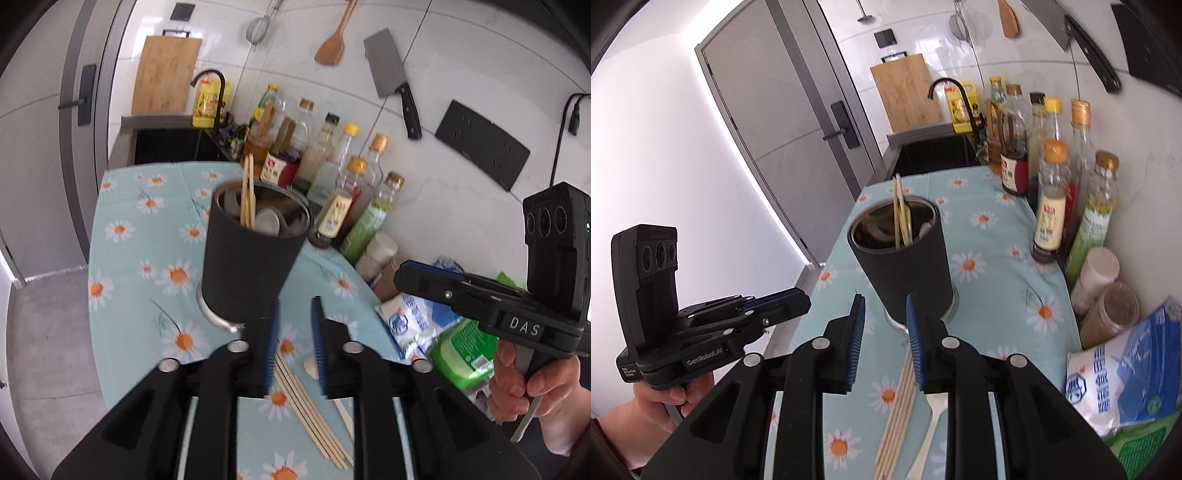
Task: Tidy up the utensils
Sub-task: 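Open both tools to drop the chopsticks in the holder and withdraw, then lower the left tool onto a loose wooden chopstick and close on it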
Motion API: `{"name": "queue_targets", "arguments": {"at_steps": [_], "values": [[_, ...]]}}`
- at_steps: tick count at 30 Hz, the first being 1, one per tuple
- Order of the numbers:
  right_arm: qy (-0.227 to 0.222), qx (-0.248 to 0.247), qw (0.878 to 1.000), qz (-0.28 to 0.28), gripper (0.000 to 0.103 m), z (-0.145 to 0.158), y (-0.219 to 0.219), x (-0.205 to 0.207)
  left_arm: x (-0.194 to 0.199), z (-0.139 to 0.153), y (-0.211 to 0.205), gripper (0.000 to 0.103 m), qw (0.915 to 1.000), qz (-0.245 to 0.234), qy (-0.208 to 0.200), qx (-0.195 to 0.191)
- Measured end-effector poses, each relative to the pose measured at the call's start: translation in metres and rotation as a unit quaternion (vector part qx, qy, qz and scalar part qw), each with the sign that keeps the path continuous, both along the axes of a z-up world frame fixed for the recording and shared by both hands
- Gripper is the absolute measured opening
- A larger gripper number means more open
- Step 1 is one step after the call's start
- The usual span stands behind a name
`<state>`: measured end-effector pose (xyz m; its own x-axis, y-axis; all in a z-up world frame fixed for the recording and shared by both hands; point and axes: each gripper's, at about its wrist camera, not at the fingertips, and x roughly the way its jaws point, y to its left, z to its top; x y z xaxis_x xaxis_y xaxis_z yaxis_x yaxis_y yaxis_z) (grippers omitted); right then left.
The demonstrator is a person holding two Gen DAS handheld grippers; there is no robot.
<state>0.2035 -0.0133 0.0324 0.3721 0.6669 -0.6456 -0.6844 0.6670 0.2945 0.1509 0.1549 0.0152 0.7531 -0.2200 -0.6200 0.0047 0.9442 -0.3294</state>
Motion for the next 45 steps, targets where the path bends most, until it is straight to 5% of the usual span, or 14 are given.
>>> {"name": "queue_targets", "arguments": {"at_steps": [5, 8, 11, 18, 26, 37, 45], "values": [[0.032, -0.022, 0.999, 0.004, 0.025, -0.022, -0.014, -0.005, -0.004, -0.027, -0.013, 0.02, 0.9988, -0.01, 0.046, -0.011], [0.06, -0.031, 0.998, 0.005, 0.036, -0.032, -0.023, -0.005, 0.0, -0.045, -0.021, 0.02, 0.9955, -0.02, 0.09, -0.019], [0.085, -0.033, 0.996, 0.011, 0.037, -0.039, -0.032, -0.003, 0.006, -0.061, -0.026, 0.02, 0.9906, -0.022, 0.133, -0.021], [0.171, -0.029, 0.985, 0.024, 0.04, -0.055, -0.05, 0.013, 0.029, -0.09, -0.029, 0.02, 0.9739, -0.004, 0.223, -0.045], [0.247, -0.02, 0.968, 0.044, 0.04, -0.076, -0.062, 0.028, 0.055, -0.125, -0.036, 0.02, 0.9445, 0.018, 0.326, -0.039], [0.275, -0.023, 0.959, 0.061, 0.039, -0.089, -0.076, 0.035, 0.078, -0.142, -0.046, 0.02, 0.9245, 0.04, 0.379, 0.007], [0.284, -0.017, 0.956, 0.071, 0.039, -0.09, -0.082, 0.038, 0.084, -0.144, -0.052, 0.02, 0.92, 0.048, 0.389, 0.017]]}}
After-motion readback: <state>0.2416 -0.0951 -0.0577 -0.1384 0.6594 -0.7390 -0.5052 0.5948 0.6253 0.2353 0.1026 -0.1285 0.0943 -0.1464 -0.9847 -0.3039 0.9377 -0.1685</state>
